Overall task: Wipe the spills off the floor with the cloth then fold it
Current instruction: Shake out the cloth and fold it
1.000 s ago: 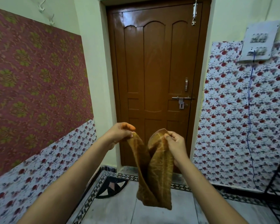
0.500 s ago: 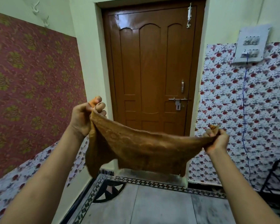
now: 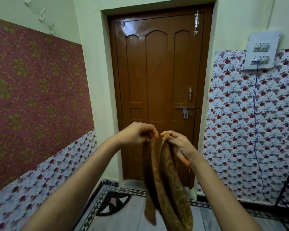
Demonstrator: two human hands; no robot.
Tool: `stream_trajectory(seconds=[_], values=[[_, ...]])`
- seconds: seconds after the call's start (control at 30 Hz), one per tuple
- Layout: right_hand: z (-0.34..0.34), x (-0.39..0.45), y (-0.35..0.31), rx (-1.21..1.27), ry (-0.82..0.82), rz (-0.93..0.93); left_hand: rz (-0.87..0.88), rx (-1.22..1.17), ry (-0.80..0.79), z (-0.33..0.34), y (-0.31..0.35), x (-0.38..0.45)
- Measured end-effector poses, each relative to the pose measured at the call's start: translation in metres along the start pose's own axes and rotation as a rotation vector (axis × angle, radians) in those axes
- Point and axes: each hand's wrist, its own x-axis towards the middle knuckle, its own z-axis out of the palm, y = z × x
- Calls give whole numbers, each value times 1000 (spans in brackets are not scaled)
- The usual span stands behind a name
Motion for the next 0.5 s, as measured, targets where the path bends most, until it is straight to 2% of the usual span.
stream_trajectory(seconds=[0.13, 0.27, 0.5], values=[[-1, 3, 6, -6, 113, -54, 26, 103, 177, 8, -5, 1], [0, 1, 5, -44, 147, -10, 77, 50, 271, 11, -3, 0], [7, 2, 2, -85, 33, 121, 88, -183, 214, 16, 7, 4]])
